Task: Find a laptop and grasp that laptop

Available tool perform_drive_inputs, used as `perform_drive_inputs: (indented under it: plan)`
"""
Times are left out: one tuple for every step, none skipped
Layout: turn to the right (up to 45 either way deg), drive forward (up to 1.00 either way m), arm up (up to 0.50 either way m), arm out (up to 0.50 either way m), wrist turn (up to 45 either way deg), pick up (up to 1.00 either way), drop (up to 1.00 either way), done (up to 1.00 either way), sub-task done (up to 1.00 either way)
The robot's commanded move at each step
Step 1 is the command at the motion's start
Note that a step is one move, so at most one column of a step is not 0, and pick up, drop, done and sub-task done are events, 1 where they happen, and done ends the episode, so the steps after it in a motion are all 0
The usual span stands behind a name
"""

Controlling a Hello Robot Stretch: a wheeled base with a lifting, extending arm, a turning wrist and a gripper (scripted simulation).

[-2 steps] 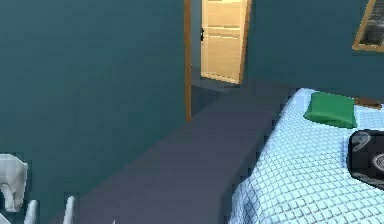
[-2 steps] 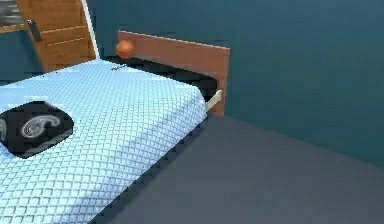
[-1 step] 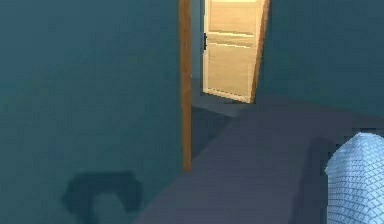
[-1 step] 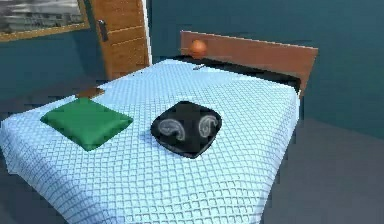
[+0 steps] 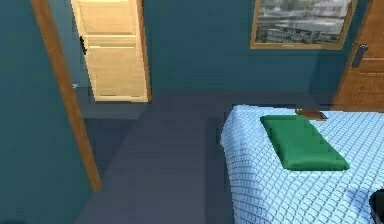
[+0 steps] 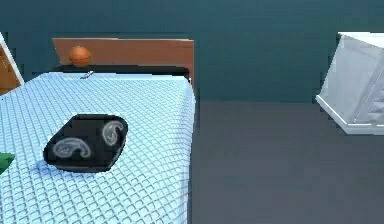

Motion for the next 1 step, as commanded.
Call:
perform_drive_inputs:
  plan:
    - [0.0, 1.00, 0.00, 0.00, 0.0, 0.00, 0.00, 0.00, 0.00]
